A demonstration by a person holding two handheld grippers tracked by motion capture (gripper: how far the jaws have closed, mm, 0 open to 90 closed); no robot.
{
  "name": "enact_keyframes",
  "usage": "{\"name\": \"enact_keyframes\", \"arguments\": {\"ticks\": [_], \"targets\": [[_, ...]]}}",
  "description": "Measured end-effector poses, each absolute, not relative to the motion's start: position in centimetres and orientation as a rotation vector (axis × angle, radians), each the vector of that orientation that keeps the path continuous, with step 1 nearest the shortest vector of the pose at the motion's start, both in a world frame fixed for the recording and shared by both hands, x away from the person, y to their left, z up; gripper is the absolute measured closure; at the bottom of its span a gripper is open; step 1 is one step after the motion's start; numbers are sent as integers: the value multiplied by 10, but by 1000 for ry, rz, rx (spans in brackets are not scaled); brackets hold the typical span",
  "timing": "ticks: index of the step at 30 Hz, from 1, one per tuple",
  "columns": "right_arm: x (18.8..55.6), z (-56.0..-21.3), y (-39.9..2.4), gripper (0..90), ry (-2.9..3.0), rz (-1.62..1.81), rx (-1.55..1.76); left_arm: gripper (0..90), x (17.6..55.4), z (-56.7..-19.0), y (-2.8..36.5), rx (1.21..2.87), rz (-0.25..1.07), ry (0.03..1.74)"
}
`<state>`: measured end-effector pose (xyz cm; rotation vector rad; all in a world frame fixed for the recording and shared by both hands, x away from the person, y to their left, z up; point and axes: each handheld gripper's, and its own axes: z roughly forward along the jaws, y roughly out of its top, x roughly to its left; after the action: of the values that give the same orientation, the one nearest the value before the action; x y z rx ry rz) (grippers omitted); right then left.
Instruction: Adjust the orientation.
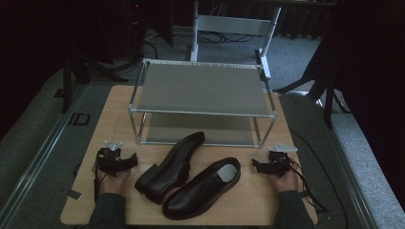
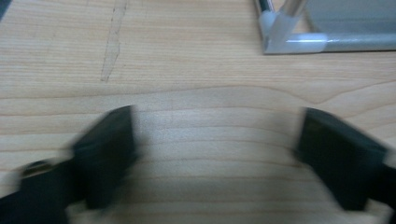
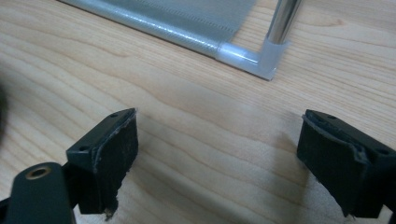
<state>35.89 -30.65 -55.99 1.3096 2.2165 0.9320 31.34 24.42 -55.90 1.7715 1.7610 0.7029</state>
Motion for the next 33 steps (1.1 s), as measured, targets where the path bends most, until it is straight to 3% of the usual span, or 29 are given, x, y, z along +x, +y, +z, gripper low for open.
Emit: {"name": "enact_keyframes", "arguments": {"ticks": [2,6,8,12,16,20,27,33], "targets": [[359,-560,-306,115,2220,932,1307,423,310,-555,240,1792,740,1773],[357,-560,-306,116,2215,930,1313,481,302,-547,232,1800,813,1699],[353,-558,-304,183,2208,915,1333,480,300,-544,230,1800,811,1685],[348,-549,-303,466,2223,911,1389,485,295,-540,229,1783,778,1647],[337,-533,-299,533,2230,987,1336,487,290,-536,226,1774,728,1609],[324,-508,-287,528,2224,1061,1221,487,285,-532,221,1778,740,1573],[305,-471,-264,425,2218,1169,1065,488,283,-531,219,1795,747,1543],[300,-457,-249,407,2258,1199,986,488,283,-532,221,1788,750,1554]]}}
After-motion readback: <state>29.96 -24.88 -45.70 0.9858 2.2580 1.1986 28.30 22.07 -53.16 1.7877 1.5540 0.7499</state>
